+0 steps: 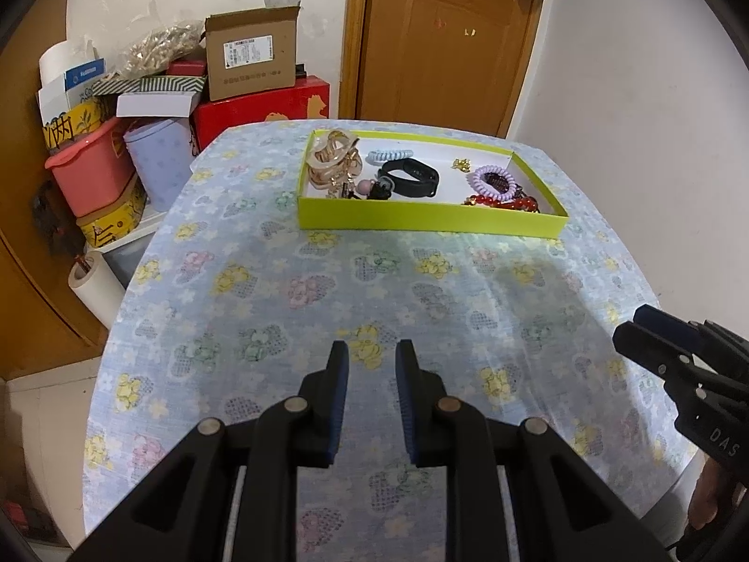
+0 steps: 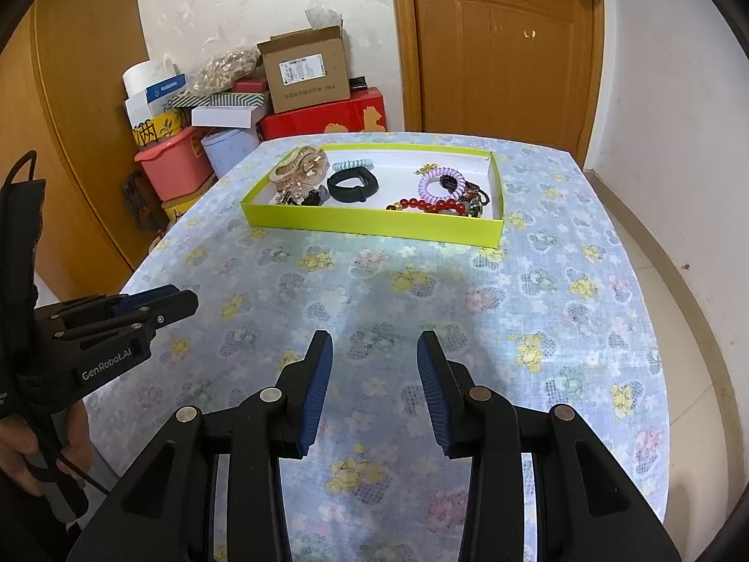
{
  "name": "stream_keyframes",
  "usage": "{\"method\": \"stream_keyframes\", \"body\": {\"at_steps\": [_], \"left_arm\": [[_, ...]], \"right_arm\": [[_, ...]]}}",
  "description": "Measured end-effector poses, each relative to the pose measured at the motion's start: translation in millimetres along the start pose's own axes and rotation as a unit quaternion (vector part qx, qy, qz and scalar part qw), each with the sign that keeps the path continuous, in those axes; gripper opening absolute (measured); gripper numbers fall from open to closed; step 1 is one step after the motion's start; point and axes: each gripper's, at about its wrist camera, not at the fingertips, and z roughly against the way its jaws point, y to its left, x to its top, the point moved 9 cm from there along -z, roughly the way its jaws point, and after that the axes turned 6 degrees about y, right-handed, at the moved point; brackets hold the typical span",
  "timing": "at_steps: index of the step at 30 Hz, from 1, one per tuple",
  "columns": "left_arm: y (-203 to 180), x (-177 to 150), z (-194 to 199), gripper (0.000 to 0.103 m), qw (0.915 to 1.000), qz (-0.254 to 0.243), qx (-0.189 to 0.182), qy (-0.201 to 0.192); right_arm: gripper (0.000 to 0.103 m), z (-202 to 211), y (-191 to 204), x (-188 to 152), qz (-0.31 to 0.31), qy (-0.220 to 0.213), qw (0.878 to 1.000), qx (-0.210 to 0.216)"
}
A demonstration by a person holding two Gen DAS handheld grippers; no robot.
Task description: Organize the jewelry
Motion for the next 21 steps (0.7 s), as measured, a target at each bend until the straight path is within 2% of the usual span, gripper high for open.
{"method": "stream_keyframes", "body": {"at_steps": [21], "left_arm": [[-2.3,0.7,2.9,0.022,1.0000,-0.002,-0.002,-0.002]], "right_arm": [[0.039,-1.0,-0.8,0.6,0.002,0.001,1.000,-0.001]]}}
